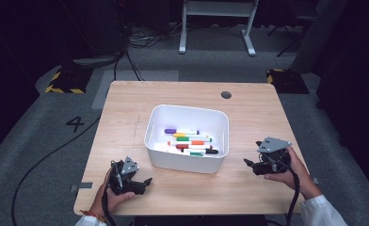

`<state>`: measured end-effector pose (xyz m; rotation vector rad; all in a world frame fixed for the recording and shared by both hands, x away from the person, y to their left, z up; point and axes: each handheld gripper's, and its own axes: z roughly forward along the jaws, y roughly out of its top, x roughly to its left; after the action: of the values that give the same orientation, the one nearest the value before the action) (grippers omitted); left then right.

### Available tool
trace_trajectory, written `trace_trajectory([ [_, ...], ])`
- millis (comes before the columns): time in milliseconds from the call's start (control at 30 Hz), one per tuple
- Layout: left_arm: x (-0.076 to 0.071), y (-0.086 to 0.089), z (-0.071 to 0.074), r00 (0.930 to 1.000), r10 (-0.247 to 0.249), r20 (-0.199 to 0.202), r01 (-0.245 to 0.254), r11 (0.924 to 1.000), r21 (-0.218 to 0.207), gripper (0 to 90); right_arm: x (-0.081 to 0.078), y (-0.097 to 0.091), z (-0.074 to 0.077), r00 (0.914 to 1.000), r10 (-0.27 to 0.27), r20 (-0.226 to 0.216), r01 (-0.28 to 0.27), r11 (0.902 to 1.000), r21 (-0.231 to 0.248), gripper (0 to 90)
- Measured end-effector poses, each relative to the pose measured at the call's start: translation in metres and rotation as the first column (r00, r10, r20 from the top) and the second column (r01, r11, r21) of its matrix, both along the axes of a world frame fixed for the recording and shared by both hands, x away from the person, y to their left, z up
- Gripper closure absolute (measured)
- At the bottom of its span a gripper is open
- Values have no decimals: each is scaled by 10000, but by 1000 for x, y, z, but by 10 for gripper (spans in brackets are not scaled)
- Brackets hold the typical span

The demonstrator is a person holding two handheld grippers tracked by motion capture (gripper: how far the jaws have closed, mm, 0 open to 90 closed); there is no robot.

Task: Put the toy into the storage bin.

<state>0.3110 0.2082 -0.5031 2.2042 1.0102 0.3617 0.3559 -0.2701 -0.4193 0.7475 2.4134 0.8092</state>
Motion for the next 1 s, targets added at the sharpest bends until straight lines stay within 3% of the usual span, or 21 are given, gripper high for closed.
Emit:
trace_trajectory([
  [333, 0, 0, 0, 10000, -5, 7, 5, 10000, -3, 146, -1, -22, -26, 9983, -504, -278, 497, 9984, -256, 221],
  [567, 0, 0, 0, 10000, 26, -2, -26, 10000, -13, 146, -4, -43, -43, 9946, -918, -477, 920, 9957, 37, 221],
  [1000, 0, 0, 0, 10000, 39, -8, -39, 10000, -22, 146, -14, -82, -66, 9820, -1592, -1013, 1687, 9811, 943, 216],
])
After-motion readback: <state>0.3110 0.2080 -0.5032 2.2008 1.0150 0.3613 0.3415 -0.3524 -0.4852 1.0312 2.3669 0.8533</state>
